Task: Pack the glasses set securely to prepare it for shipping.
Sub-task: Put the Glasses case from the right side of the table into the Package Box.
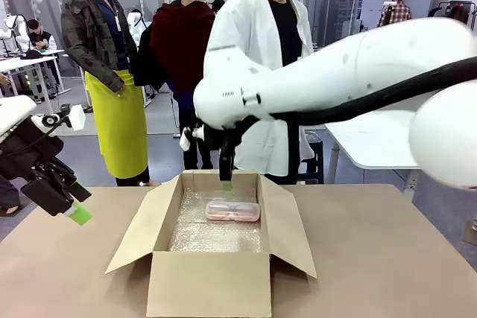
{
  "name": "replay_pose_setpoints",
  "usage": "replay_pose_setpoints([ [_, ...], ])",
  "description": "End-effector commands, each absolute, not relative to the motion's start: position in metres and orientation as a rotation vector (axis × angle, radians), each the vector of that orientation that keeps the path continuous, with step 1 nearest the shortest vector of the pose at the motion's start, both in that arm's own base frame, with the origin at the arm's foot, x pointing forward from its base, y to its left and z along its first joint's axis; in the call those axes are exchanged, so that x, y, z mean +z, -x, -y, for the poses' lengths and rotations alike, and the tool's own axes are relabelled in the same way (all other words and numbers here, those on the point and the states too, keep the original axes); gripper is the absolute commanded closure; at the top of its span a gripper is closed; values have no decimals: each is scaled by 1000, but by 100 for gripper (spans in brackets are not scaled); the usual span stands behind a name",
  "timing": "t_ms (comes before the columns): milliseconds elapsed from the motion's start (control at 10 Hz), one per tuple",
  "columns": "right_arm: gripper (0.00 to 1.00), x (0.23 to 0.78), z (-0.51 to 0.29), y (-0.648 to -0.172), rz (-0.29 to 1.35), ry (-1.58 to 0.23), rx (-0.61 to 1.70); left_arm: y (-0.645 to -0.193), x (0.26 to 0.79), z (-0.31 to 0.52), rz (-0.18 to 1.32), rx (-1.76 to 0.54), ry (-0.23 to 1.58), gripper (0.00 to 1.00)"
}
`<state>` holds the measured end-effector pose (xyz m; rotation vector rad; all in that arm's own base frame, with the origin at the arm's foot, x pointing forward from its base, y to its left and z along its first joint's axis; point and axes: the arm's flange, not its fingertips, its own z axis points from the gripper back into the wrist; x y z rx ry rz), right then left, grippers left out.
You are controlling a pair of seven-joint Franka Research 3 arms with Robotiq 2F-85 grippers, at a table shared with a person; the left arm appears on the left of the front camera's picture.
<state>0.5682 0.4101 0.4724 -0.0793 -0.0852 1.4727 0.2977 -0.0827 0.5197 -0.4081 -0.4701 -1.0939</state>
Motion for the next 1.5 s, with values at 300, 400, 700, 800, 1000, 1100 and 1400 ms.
replay_pose_setpoints([
  [300,0,495,-305,-499,265,38,1203,-299,520,81,487,-1111,425,0],
  [400,0,501,-278,-477,335,-12,1141,-299,520,81,487,-1111,425,0],
  [700,0,496,-209,-433,463,-69,895,-299,520,81,487,-1111,425,0],
  [800,0,493,-182,-419,493,-96,803,-299,520,81,487,-1111,425,0],
  [1000,0,483,-138,-389,549,-184,707,-299,520,81,487,-1111,425,0],
  [1100,0,476,-118,-375,548,-247,699,-299,520,81,487,-1111,425,0],
  [1400,0,469,-99,-351,565,-204,623,-299,520,81,487,-1111,425,0],
])
